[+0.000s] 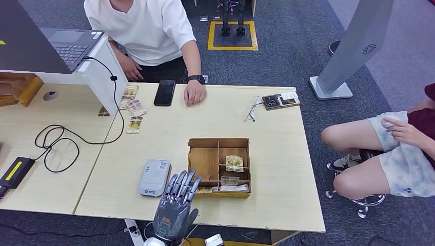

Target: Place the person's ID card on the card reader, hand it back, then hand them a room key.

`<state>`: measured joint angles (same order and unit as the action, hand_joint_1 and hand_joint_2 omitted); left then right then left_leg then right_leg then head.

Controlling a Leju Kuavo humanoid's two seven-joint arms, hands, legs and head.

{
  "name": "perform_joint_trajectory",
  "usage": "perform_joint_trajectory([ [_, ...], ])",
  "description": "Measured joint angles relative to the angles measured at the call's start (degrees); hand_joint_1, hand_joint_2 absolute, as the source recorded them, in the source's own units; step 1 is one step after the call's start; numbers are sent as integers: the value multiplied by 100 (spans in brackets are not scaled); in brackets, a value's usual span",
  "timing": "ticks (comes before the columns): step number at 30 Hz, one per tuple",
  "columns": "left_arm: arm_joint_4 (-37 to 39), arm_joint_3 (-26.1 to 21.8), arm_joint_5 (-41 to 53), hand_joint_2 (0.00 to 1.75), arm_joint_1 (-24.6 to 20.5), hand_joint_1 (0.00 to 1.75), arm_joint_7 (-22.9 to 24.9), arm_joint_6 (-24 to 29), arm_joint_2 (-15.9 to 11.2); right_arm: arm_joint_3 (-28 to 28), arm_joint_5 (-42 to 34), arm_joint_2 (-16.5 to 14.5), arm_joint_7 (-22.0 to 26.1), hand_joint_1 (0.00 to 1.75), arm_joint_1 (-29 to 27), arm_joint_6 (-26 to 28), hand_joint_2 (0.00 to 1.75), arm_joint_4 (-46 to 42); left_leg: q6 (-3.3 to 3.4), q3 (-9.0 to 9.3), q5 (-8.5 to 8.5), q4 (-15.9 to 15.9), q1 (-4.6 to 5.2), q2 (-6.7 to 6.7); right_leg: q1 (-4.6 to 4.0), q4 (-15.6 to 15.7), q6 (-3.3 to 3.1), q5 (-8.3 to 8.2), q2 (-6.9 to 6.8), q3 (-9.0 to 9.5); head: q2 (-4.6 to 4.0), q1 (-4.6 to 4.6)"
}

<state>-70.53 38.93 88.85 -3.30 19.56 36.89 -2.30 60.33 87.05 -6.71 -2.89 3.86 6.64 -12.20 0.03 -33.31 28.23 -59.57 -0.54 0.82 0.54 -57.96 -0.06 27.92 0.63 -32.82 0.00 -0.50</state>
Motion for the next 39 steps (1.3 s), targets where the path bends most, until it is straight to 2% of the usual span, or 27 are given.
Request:
perform_joint_trajectory([
  [6,-8,13,0,175,-29,0,125,-105,2,0,-3,0,-2,0,0,-1,175,0,0,0,0,0,0,0,0,0,0,0,0,0,0,0],
  [12,12,21,0,175,-87,0,-77,-260,46,0,2,0,15,0,1,-15,175,0,0,0,0,0,0,0,0,0,0,0,0,0,0,1],
  [27,417,21,0,175,-309,0,-221,-540,308,-5,17,11,51,0,7,-61,175,2,0,0,0,0,0,0,0,0,0,0,0,0,0,0],
  [39,1022,21,-24,175,-555,0,-236,-771,649,-33,90,18,49,0,12,-85,175,2,0,-1,0,-1,1,0,0,0,0,0,0,0,0,1],
])
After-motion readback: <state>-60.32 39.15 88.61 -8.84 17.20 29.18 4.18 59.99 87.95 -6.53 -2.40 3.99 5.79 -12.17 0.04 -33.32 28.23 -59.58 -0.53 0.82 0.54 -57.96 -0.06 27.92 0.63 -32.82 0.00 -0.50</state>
